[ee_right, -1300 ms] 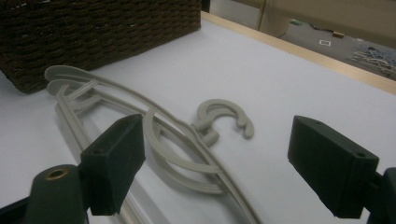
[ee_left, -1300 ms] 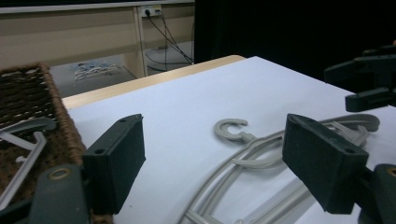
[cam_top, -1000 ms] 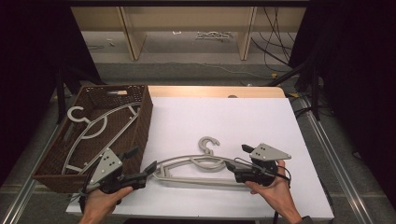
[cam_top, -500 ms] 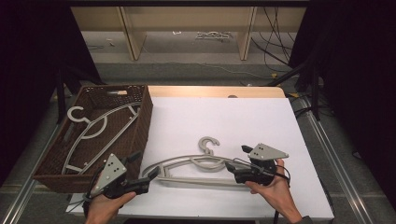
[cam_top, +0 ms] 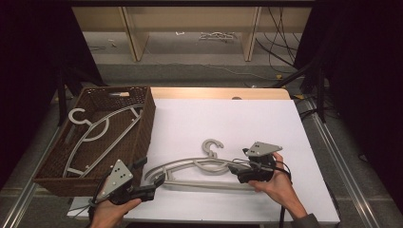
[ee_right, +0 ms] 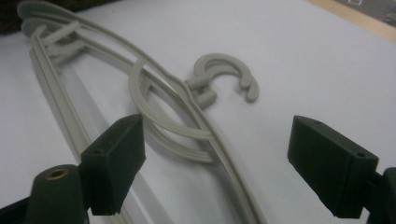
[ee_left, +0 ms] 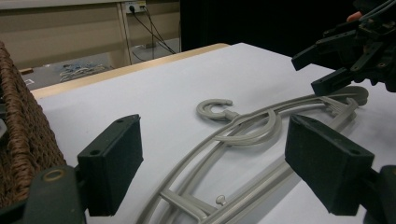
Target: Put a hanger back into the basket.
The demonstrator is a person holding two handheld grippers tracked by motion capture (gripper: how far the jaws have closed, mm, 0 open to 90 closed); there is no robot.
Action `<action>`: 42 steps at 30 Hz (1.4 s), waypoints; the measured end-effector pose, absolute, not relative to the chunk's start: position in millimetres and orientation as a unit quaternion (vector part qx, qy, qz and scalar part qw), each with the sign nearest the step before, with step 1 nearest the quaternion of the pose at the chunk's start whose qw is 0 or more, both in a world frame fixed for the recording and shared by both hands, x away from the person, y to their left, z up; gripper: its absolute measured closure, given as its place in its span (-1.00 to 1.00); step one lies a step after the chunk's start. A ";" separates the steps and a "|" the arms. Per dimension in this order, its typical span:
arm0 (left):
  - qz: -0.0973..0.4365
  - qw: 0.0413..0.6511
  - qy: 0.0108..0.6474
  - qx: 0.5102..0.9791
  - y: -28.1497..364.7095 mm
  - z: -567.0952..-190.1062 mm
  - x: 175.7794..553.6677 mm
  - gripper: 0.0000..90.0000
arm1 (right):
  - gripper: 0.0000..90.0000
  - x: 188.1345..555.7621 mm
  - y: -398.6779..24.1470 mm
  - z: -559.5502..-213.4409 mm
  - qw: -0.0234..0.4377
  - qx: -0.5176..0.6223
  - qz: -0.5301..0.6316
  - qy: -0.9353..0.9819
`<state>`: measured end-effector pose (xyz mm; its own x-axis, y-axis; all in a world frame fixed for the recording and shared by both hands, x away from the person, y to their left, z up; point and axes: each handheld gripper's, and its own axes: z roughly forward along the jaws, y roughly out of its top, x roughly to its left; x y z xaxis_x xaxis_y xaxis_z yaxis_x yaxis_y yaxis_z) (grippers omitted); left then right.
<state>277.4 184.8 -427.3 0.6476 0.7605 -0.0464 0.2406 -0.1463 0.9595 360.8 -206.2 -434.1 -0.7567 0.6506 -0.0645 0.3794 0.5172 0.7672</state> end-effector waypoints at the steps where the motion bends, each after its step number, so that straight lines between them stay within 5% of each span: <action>1: 0.235 0.553 0.347 0.720 184.6 -427.5 277.4 -0.58 | -0.45 364.7 -205.9 -434.1 0.175 0.299 0.380 0.858; 16: 0.230 0.549 0.345 0.726 183.6 -429.0 277.7 -0.58 | 0.14 391.8 -196.7 -443.8 0.146 0.271 0.291 0.906; 42: 0.218 0.547 0.347 0.730 183.3 -430.2 280.2 -0.56 | 0.77 408.3 -182.8 -457.6 0.121 0.190 0.201 0.953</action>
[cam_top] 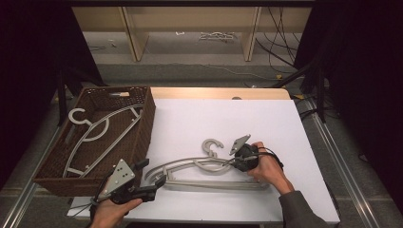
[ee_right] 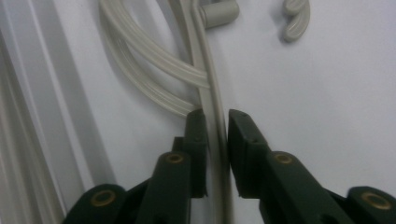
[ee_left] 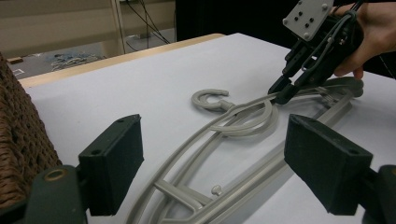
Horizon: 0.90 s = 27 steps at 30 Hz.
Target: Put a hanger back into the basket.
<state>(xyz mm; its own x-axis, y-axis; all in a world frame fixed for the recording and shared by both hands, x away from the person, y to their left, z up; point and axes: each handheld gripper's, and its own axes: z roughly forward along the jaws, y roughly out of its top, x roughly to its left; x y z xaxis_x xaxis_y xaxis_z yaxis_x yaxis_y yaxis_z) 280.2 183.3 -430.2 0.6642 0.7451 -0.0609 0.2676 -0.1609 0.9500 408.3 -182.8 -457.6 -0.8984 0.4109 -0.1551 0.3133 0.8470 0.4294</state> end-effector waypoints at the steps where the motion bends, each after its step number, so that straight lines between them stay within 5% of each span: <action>1: 0.218 0.547 0.347 0.730 183.3 -430.2 280.2 -0.56 | 0.77 408.3 -182.8 -457.6 0.121 0.190 0.201 0.953; 13: 0.211 0.539 0.351 0.736 177.7 -429.5 285.6 -0.54 | 0.83 401.5 -182.7 -442.7 0.150 0.138 0.197 0.959; 27: 0.196 0.464 0.344 0.793 126.8 -422.3 335.6 -0.40 | 0.83 393.1 -183.1 -425.0 0.179 0.105 0.217 0.954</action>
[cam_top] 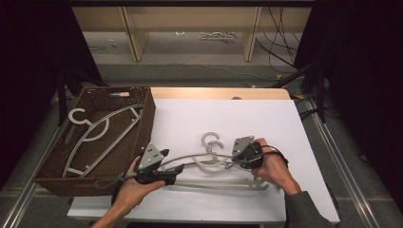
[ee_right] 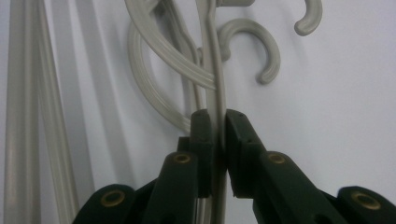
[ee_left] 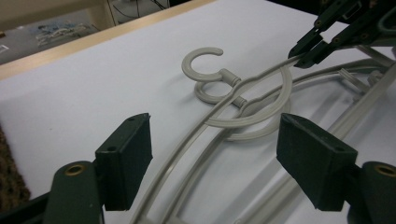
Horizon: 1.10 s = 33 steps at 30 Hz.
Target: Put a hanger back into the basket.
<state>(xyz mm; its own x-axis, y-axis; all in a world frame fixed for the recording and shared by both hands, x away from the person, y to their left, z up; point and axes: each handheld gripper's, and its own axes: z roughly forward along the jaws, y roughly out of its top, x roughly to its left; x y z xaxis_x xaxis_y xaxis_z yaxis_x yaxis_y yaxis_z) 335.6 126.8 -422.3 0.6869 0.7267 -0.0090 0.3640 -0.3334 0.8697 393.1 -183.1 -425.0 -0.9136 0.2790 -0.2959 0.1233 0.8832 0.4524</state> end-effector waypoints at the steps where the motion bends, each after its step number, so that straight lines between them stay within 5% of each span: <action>1: 0.196 0.458 0.342 0.797 123.1 -422.0 340.0 -0.39 | 0.83 392.3 -182.8 -424.1 0.183 0.102 0.218 0.953; 33: 0.130 0.413 0.288 0.854 70.2 -427.5 386.6 0.10 | 0.83 374.8 -181.7 -390.9 0.221 0.051 0.241 0.944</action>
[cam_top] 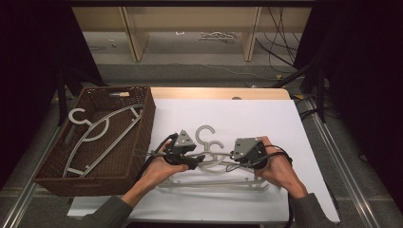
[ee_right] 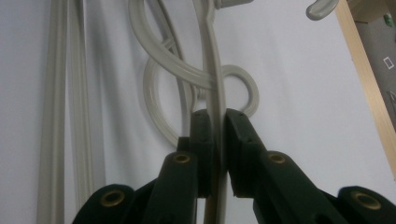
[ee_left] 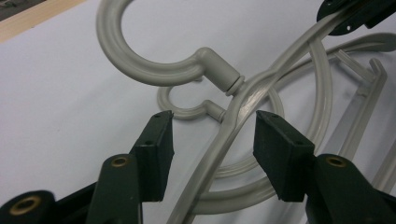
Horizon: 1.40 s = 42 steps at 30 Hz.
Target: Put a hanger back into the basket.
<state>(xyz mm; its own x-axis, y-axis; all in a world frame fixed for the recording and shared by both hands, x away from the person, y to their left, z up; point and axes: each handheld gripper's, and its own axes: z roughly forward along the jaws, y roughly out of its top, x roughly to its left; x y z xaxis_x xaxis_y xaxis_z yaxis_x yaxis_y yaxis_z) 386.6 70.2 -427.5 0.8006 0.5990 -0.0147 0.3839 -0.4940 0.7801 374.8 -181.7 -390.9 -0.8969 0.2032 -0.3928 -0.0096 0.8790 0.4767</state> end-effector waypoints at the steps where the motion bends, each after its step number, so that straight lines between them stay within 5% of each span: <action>1: 0.133 0.410 0.282 0.857 69.7 -427.2 386.9 0.12 | 0.83 374.2 -181.4 -390.3 0.221 0.051 0.241 0.944; 9: 0.127 0.404 0.255 0.869 66.1 -425.9 388.2 0.47 | 0.83 371.2 -179.8 -385.5 0.223 0.042 0.247 0.942; 27: 0.146 0.390 0.167 0.894 61.9 -398.9 363.9 0.81 | 0.63 373.0 -189.1 -378.4 0.242 0.074 0.267 0.930; 35: 0.150 0.406 0.193 0.881 77.5 -386.1 363.9 0.81 | -0.08 373.0 -193.3 -364.9 0.231 0.184 0.365 0.883; 42: 0.152 0.413 0.218 0.871 89.8 -381.8 369.1 0.81 | -0.32 373.1 -197.6 -357.4 0.240 0.240 0.413 0.845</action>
<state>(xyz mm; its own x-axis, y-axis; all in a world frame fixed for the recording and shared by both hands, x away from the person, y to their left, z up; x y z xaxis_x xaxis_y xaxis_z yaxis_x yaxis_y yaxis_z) 369.1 89.8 -381.8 0.8591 0.5049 0.0841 0.2543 -0.5637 0.7858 373.1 -197.6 -357.4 -0.7692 0.6046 -0.2070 0.2079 0.5430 0.8136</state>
